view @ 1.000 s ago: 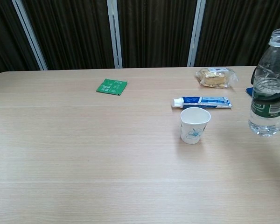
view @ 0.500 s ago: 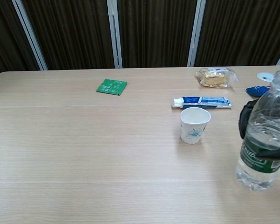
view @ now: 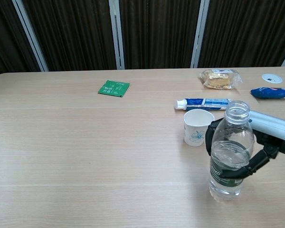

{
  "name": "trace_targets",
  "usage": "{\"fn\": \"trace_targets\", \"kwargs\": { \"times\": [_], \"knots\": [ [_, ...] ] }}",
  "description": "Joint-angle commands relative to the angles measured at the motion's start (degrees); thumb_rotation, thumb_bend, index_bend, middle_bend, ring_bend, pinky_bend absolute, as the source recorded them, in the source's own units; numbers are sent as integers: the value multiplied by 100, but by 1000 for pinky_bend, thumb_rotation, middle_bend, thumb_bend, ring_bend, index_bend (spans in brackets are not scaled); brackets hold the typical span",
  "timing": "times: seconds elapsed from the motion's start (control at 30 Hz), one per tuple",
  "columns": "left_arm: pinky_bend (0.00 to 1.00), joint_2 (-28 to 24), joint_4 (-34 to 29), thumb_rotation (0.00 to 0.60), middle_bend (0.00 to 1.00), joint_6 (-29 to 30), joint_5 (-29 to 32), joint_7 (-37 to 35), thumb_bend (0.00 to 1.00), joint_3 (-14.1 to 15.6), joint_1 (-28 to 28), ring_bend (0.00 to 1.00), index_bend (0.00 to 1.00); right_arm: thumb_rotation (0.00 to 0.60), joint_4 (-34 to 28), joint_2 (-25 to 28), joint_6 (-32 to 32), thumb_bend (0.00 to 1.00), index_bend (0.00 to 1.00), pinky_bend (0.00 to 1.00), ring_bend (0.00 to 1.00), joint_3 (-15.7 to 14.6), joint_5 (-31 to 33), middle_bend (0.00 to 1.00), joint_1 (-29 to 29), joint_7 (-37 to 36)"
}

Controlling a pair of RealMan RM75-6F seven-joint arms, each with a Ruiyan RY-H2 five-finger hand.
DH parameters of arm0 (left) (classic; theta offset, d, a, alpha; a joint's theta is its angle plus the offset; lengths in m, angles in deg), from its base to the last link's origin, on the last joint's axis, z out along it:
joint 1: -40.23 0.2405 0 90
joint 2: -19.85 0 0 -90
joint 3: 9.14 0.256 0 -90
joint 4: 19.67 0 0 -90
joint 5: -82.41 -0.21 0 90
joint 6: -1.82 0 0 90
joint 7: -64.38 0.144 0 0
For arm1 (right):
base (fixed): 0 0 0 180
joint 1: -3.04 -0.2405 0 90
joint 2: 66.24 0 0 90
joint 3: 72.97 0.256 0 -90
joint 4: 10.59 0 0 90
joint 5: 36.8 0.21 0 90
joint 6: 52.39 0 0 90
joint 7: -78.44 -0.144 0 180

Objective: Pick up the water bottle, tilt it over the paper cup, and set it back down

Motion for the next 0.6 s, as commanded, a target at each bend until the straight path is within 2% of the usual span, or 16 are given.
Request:
{"fn": "trace_targets", "kwargs": {
  "times": [0.03,0.13,0.17,0.27,0.33,0.47,0.6],
  "knots": [
    [0,7,13,600,0,-16,13,5,0,-2,-6,0,0,600,364,-257,-164,742,518,466,557,-19,1,654,-51,-2],
    [0,10,18,600,0,-41,13,10,0,5,-17,0,0,600,557,-359,-268,654,509,466,554,-67,2,653,-59,-107],
    [0,10,18,600,0,-45,12,11,0,7,-19,0,0,600,600,-378,-300,593,494,466,547,-84,1,649,-62,-143],
    [0,12,13,600,0,-46,7,23,0,9,-21,0,0,600,689,-415,-372,446,425,454,501,-128,14,587,-69,-211],
    [0,10,5,600,0,-46,1,31,0,15,-21,0,0,600,704,-427,-407,385,380,433,456,-150,39,534,-59,-246],
    [0,-5,-30,600,0,-39,-51,38,0,45,-17,0,0,600,698,-405,-465,295,312,390,387,-226,63,461,-44,-291],
    [0,-23,-54,600,0,-29,-67,8,0,52,-11,0,0,600,669,-359,-478,258,304,386,378,-280,107,456,-37,-275]
  ]
}}
